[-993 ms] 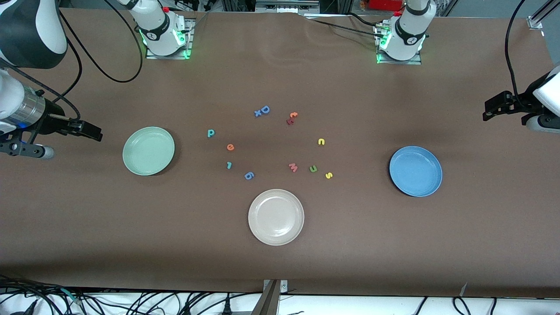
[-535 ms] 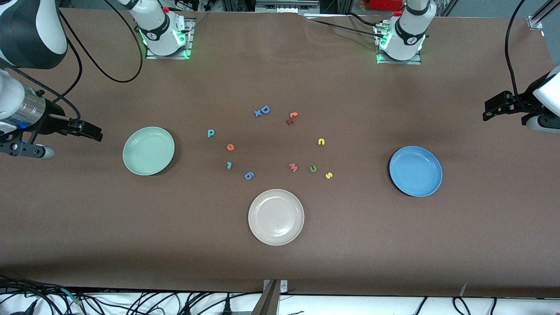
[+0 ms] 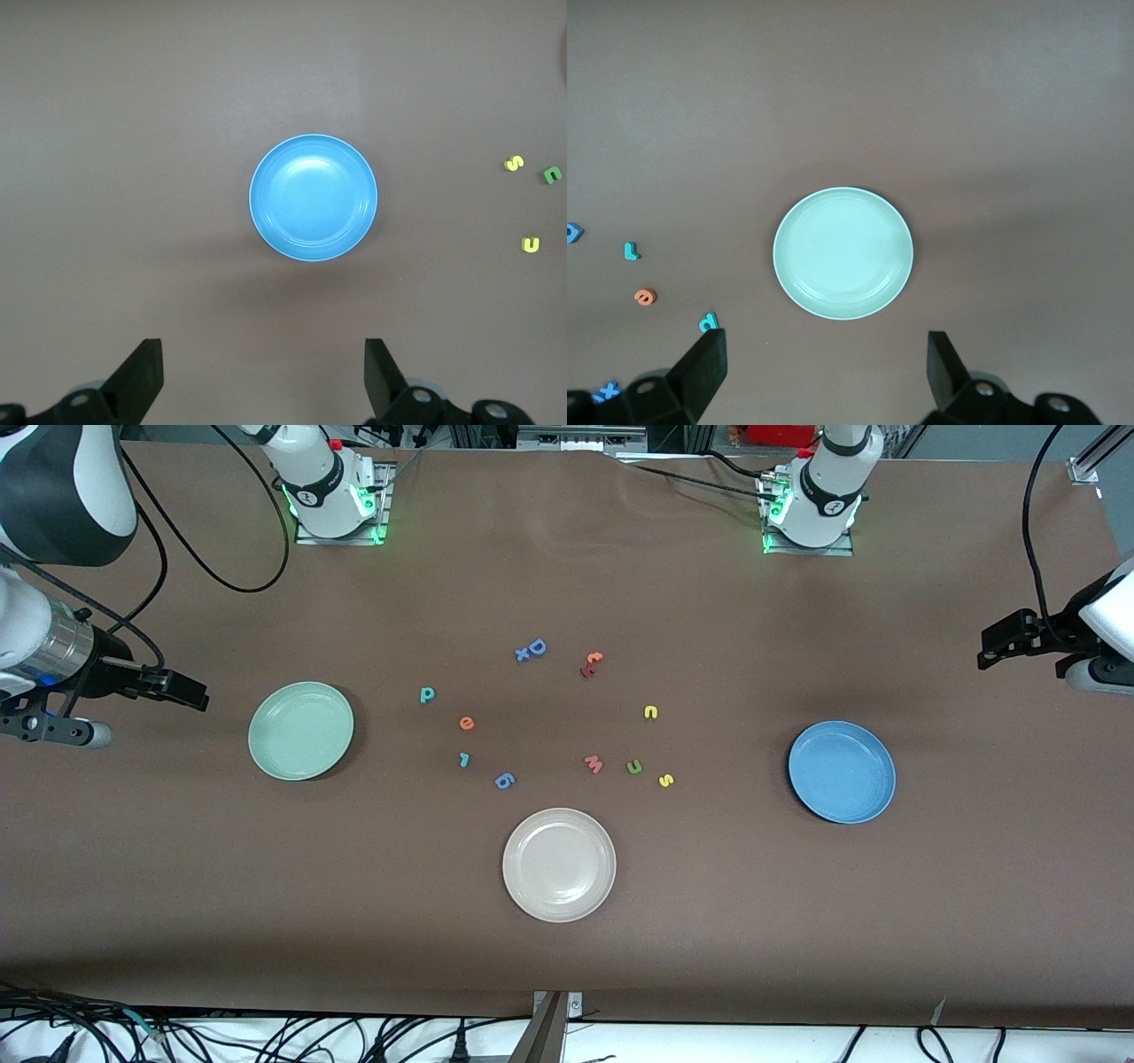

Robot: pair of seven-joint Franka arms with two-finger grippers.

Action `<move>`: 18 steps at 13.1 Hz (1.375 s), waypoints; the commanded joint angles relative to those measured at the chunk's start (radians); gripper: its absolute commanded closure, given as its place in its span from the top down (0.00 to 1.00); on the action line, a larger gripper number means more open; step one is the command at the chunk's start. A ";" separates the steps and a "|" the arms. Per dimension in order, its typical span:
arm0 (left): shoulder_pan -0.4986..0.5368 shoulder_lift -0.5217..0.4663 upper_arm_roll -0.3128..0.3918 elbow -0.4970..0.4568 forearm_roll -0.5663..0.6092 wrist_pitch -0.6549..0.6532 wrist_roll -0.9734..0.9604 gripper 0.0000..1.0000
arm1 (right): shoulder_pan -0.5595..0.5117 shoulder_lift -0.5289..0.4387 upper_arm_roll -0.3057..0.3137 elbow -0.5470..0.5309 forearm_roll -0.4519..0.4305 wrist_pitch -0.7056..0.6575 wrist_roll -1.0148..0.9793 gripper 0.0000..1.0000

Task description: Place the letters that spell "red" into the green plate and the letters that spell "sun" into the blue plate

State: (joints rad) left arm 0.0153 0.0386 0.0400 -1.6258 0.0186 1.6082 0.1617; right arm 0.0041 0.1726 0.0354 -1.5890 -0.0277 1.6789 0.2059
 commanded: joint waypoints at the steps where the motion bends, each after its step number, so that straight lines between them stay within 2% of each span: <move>1: 0.005 -0.006 0.003 -0.003 -0.032 -0.010 0.025 1.00 | -0.001 -0.005 0.001 0.001 0.014 -0.013 0.009 1.00; 18: 0.005 -0.006 0.003 -0.002 -0.032 -0.011 0.025 1.00 | 0.001 -0.004 0.001 0.001 0.014 -0.027 0.009 1.00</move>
State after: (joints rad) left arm 0.0154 0.0386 0.0400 -1.6258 0.0186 1.6066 0.1617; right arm 0.0042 0.1732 0.0354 -1.5891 -0.0277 1.6749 0.2058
